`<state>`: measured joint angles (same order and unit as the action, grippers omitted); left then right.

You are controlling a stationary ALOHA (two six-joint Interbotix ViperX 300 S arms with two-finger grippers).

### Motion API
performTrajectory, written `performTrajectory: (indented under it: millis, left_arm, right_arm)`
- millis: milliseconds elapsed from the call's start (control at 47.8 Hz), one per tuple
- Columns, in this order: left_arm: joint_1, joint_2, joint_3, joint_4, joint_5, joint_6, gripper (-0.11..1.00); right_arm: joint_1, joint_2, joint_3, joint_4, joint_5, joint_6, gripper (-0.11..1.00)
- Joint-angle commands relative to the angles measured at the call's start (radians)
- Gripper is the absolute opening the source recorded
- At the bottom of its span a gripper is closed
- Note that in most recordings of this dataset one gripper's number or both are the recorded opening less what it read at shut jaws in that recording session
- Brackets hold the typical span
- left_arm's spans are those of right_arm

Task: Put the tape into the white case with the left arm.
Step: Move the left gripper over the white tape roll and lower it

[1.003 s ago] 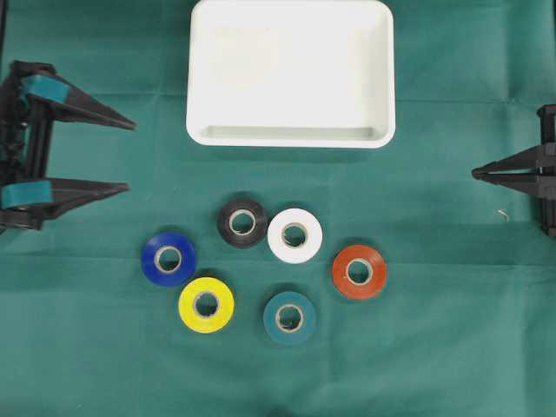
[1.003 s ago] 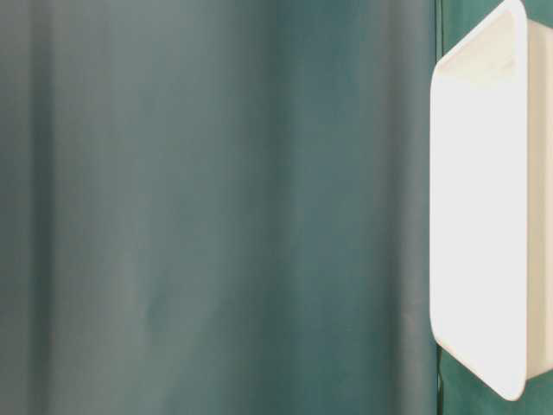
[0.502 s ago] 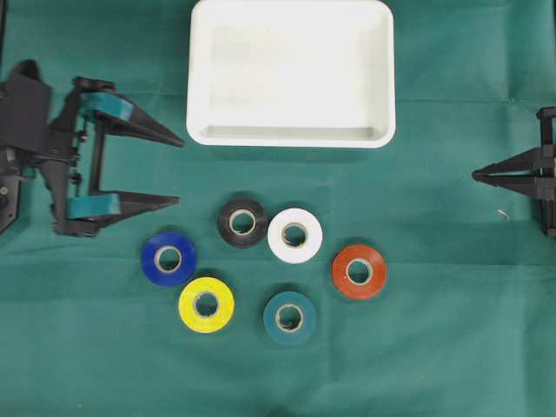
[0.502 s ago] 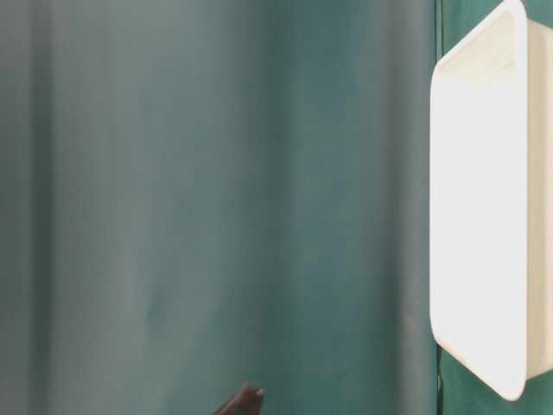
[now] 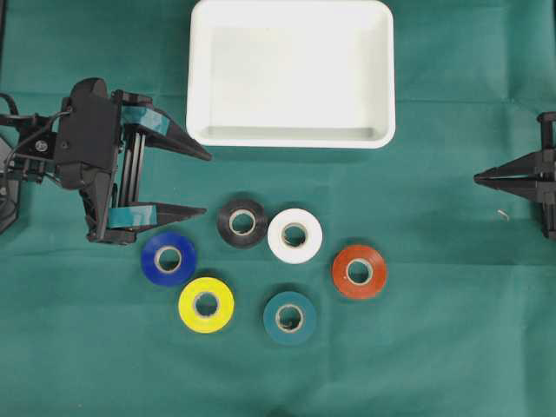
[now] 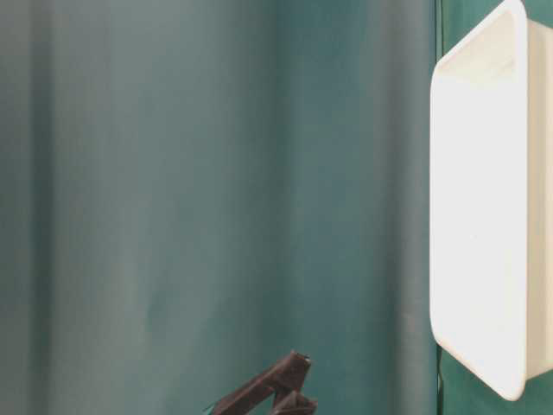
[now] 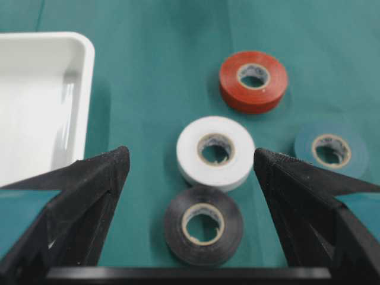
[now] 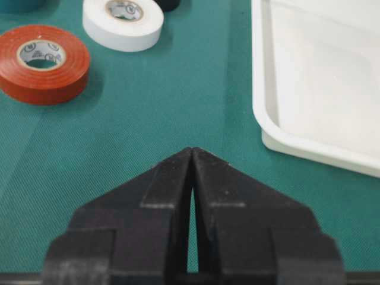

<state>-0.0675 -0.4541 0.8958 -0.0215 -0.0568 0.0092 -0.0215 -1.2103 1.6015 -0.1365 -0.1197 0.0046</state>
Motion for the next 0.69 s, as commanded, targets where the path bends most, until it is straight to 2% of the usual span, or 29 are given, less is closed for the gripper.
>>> performTrajectory:
  millis: [0, 230, 418, 481, 669]
  left_arm:
    - [-0.003, -0.002, -0.031, -0.002, -0.002, -0.002, 1.0]
    - [-0.003, -0.002, -0.038, -0.002, -0.002, -0.005, 1.0]
    - [-0.005, 0.0, -0.046, -0.002, -0.003, -0.003, 1.0]
    - [-0.003, 0.0, -0.048, -0.002, -0.002, -0.003, 1.0]
    - [-0.003, 0.0, -0.048, -0.002, -0.002, -0.005, 1.0]
  right_arm:
    - [0.0, 0.0, -0.006, -0.032, -0.018, -0.002, -0.09]
    - [0.0, -0.018, 0.002, -0.164, 0.015, -0.006, -0.09]
    - [-0.002, -0.021, -0.012, -0.291, 0.149, -0.006, -0.09]
    - [0.0, -0.026, -0.038, -0.308, 0.173, -0.002, -0.09]
    - [-0.002, -0.032, -0.11, -0.31, 0.133, 0.002, -0.09]
